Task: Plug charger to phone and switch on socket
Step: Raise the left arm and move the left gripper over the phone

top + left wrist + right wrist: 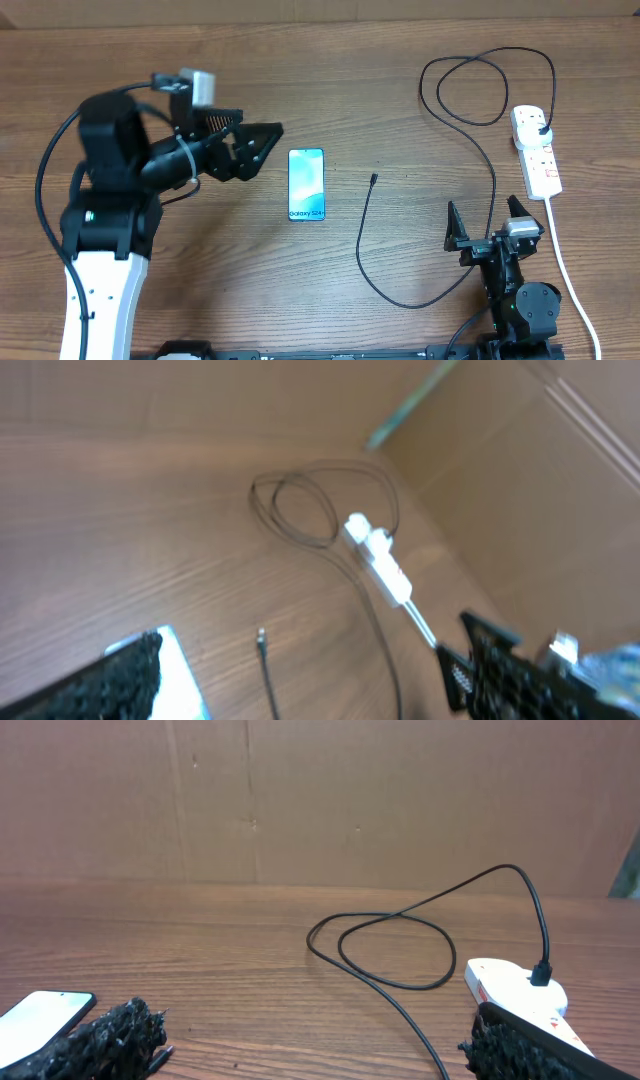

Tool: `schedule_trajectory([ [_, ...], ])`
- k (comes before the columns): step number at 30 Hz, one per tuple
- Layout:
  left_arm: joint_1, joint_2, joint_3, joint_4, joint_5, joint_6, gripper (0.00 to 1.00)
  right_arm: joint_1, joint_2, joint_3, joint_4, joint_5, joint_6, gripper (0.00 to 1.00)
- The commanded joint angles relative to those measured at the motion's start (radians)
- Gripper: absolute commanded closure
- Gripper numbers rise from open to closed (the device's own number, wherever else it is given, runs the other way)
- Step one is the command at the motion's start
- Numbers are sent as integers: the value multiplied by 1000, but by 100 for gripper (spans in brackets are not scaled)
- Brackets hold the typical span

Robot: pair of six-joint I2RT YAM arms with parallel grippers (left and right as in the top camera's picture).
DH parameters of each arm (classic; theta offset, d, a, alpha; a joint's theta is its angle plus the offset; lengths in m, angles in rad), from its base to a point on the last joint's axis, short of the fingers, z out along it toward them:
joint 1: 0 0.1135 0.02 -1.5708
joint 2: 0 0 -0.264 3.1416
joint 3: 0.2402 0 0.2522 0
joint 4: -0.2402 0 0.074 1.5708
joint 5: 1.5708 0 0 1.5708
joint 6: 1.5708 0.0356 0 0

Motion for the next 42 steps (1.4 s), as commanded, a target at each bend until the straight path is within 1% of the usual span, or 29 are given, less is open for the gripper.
schedule_trajectory([
  [1,-97,64,161,-135,-255,71,0,-6,-7,-11,5,2,-2,0],
  [2,-132,93,213,-201,-345,70,0,-6,-7,-11,5,2,-2,0],
  [4,-192,154,314,-322,-480,69,0,-6,-7,-11,5,2,-2,0],
  [6,-244,237,434,-462,-584,61,0,-6,-7,-11,5,2,-2,0],
  [8,-284,339,567,-609,-649,56,0,-6,-7,-11,5,2,-2,0],
  [10,-315,462,711,-763,-675,56,0,-6,-7,-11,5,2,-2,0],
  [13,-341,575,817,-863,-665,59,0,-6,-7,-11,5,2,-2,0],
  [15,-351,616,832,-872,-618,57,0,-6,-7,-11,5,2,-2,0],
  [19,-356,670,831,-879,-428,40,0,-6,-7,-11,5,2,-2,0],
  [22,-356,684,831,-854,-403,23,0,-6,-7,-11,5,2,-2,0],
  [25,-356,684,831,-853,-404,-50,0,-6,-7,-11,5,2,-2,0],
  [27,-361,684,831,-853,-405,-66,0,-6,-7,-11,5,2,-2,0],
  [30,-379,686,831,-868,-460,-125,0,-6,-7,-11,5,2,-2,0],
  [34,-415,714,831,-890,-593,-198,0,-6,-7,-11,5,2,-2,0],
  [36,-426,735,831,-904,-610,-202,0,-6,-7,-11,5,2,-2,0],
  [39,-439,796,831,-945,-688,-237,0,-6,-7,-11,5,2,-2,0],
  [42,-439,847,831,-965,-699,-243,0,-6,-7,-11,5,2,-2,0],
])
